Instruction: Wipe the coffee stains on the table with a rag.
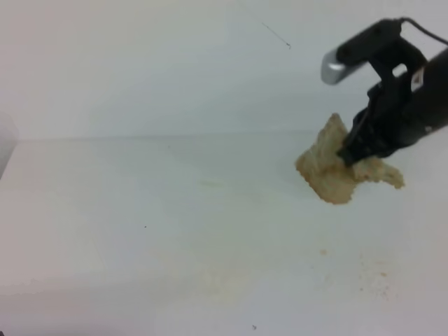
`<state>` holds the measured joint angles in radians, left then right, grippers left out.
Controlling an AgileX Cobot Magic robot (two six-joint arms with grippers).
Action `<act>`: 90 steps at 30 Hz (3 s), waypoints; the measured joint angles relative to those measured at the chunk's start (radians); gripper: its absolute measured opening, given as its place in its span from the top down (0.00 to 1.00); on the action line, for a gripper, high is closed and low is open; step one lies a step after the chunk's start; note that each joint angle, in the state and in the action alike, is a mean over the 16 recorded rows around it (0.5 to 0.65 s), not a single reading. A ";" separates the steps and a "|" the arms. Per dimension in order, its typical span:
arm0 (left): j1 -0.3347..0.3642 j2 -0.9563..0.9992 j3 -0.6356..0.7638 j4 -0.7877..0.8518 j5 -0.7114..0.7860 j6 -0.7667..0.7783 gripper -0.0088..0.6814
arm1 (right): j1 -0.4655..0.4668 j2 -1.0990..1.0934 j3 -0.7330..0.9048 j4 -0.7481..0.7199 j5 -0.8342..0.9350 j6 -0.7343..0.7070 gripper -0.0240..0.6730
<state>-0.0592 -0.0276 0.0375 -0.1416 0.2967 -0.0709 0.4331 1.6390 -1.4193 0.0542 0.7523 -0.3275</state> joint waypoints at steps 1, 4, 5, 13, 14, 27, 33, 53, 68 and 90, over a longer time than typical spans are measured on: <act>0.000 0.000 0.000 0.000 0.000 0.000 0.99 | -0.002 -0.016 0.046 -0.001 -0.027 0.004 0.96; 0.000 0.000 0.000 0.000 0.000 0.000 0.99 | -0.007 -0.051 0.167 -0.003 -0.103 0.016 0.95; 0.000 0.000 0.000 0.000 0.000 0.000 0.99 | -0.008 -0.059 0.201 -0.003 -0.125 0.021 0.94; 0.000 0.000 0.000 0.000 0.000 0.000 0.99 | -0.011 -0.079 0.342 -0.006 -0.230 0.056 0.69; 0.000 0.000 0.000 0.000 0.000 0.000 0.99 | -0.011 -0.081 0.346 -0.007 -0.232 0.059 0.65; 0.000 0.000 0.000 0.000 0.000 0.000 0.99 | -0.011 -0.292 0.318 -0.013 -0.145 0.070 0.51; 0.000 0.000 0.000 0.000 0.000 0.000 0.99 | -0.011 -0.516 0.324 -0.035 -0.046 0.097 0.76; 0.000 0.002 0.000 0.000 0.000 0.000 0.99 | -0.011 -1.007 0.774 -0.248 -0.285 0.205 0.96; 0.000 0.000 0.000 0.001 0.000 0.000 0.99 | -0.087 -1.165 0.836 -0.266 -0.252 0.205 0.97; 0.000 0.002 0.000 0.002 0.000 0.000 0.99 | -0.495 -1.666 1.415 -0.166 -0.537 0.310 0.97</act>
<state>-0.0592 -0.0258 0.0375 -0.1397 0.2967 -0.0709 -0.0618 -0.0265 -0.0046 -0.1117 0.2153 -0.0174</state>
